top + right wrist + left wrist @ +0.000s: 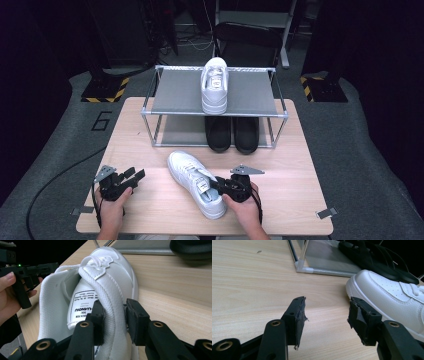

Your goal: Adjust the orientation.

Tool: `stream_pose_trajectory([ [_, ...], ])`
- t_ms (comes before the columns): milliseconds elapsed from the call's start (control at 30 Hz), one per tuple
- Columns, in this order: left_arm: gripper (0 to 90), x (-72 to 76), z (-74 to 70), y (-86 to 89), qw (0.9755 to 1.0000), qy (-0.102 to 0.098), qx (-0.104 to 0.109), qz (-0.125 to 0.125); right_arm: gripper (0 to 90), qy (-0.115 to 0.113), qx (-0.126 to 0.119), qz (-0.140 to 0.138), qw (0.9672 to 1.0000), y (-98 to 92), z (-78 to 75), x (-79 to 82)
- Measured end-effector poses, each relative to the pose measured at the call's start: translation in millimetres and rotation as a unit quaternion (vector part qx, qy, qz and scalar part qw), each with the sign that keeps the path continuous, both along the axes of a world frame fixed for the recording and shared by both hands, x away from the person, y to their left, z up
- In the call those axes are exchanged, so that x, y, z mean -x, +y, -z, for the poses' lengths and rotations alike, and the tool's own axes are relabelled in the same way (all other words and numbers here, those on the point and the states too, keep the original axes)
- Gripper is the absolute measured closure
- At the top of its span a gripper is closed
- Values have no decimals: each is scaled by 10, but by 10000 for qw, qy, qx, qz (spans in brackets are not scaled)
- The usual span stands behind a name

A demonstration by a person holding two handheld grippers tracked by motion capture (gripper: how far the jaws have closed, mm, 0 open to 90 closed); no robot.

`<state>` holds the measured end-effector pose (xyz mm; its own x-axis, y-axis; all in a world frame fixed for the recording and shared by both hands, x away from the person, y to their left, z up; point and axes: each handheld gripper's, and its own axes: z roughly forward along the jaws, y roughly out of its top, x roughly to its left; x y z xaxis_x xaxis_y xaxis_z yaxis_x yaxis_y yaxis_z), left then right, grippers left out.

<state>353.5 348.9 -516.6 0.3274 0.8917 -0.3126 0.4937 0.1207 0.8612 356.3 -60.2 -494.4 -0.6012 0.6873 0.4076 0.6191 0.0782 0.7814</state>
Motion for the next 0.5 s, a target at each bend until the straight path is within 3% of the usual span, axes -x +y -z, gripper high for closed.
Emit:
stream_pose_trajectory([
  [267, 467, -3, 3, 6, 10000, 11, 3, -3, 757, -188, 326, 37, 9993, 48, -53, 27],
  [500, 469, 3, 3, 10, 10000, 58, 31, -15, 778, -142, 206, 156, 9996, 37, -39, 39],
])
